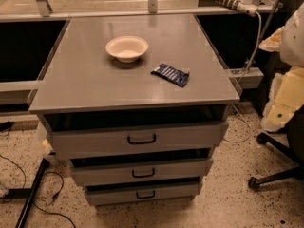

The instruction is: Open middle drawer

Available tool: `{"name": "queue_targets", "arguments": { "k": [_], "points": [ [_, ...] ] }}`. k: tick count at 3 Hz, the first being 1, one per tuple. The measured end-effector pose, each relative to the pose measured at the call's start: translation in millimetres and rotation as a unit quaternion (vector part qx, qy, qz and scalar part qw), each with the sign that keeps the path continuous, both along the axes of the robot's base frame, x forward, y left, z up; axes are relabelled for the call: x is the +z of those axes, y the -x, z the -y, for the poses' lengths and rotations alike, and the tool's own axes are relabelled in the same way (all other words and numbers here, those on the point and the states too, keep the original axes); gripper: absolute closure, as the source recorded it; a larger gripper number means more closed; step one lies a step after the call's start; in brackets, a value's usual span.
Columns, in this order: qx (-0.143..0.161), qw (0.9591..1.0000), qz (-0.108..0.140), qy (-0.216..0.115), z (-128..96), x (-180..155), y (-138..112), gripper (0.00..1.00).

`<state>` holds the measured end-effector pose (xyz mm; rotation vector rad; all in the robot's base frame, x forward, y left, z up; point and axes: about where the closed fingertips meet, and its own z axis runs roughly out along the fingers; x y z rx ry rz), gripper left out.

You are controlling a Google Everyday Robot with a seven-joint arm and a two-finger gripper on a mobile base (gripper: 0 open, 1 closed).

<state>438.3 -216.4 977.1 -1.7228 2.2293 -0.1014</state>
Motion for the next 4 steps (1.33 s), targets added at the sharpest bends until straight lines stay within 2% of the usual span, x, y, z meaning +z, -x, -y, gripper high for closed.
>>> {"name": "queue_targets", "arguments": {
  "k": [2,3,4],
  "points": [
    [0.001,1.0000,-0.001,-0.003,0,1,0,0.00],
    [0.030,0.9993,0.006,-0.021,-7,-17,12,0.00],
    [0.075,0.9949,0.015,-0.066,-13,-56,28,0.00]
  ]
}}
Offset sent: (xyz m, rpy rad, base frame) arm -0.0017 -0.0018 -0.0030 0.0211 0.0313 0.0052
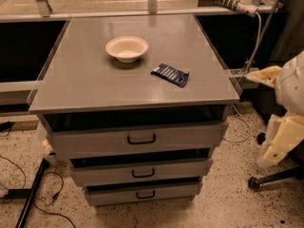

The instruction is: Open middle drawer

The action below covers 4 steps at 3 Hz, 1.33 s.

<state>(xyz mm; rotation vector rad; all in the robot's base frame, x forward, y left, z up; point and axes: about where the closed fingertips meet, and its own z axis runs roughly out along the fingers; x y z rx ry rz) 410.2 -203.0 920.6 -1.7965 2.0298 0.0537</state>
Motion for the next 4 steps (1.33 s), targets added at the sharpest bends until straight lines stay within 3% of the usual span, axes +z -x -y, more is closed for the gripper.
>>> {"name": "queue_targets", "arguments": {
  "k": [1,2,4],
  "points": [
    [0.034,0.9975,0.005,-0.062,-2,-41,10,0.00],
    [0.069,0.9926,0.004,-0.100,-6,-85,15,0.00],
    [0.067,0.9923,-0.009,-0.103,-17,-105,23,0.00]
  ]
}}
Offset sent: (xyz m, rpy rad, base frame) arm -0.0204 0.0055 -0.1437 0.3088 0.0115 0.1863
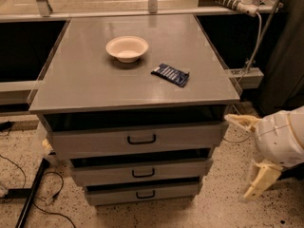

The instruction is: Open middle drawer

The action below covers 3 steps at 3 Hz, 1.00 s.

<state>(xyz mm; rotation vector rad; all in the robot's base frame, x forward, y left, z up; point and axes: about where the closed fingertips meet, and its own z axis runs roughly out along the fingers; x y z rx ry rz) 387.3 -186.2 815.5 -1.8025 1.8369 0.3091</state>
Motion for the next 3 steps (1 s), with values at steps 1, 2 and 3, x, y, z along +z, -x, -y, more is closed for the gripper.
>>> {"name": "queue_targets", "arguments": {
  "k": [1,2,3],
  "points": [
    [0.003,0.9994,-0.029,0.019,-22,-51,4,0.00],
    [-0.005,0.9978,-0.052,0.041,-33,-108,-1,0.00],
    [-0.022,0.9964,-0.045,0.068,-34,-155,-9,0.00]
  ]
}}
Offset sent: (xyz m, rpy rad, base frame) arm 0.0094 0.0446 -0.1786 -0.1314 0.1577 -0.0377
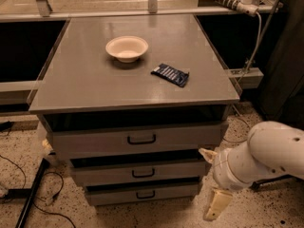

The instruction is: Open middle drawer

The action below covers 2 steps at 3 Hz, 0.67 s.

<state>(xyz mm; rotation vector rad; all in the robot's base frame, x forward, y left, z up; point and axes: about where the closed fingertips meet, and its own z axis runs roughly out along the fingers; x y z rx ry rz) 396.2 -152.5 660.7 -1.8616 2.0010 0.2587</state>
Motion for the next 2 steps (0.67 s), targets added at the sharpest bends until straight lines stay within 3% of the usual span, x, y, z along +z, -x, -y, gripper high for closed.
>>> {"name": "queue_targets", "arguments": {
  "k": [1,2],
  "points": [
    [-0.018,0.9983,0.056,0.004,3.6,-19.4,-27.9,0.00],
    [-0.017,0.9983,0.056,0.004,3.2,-19.5,-27.9,0.00]
  ]
}}
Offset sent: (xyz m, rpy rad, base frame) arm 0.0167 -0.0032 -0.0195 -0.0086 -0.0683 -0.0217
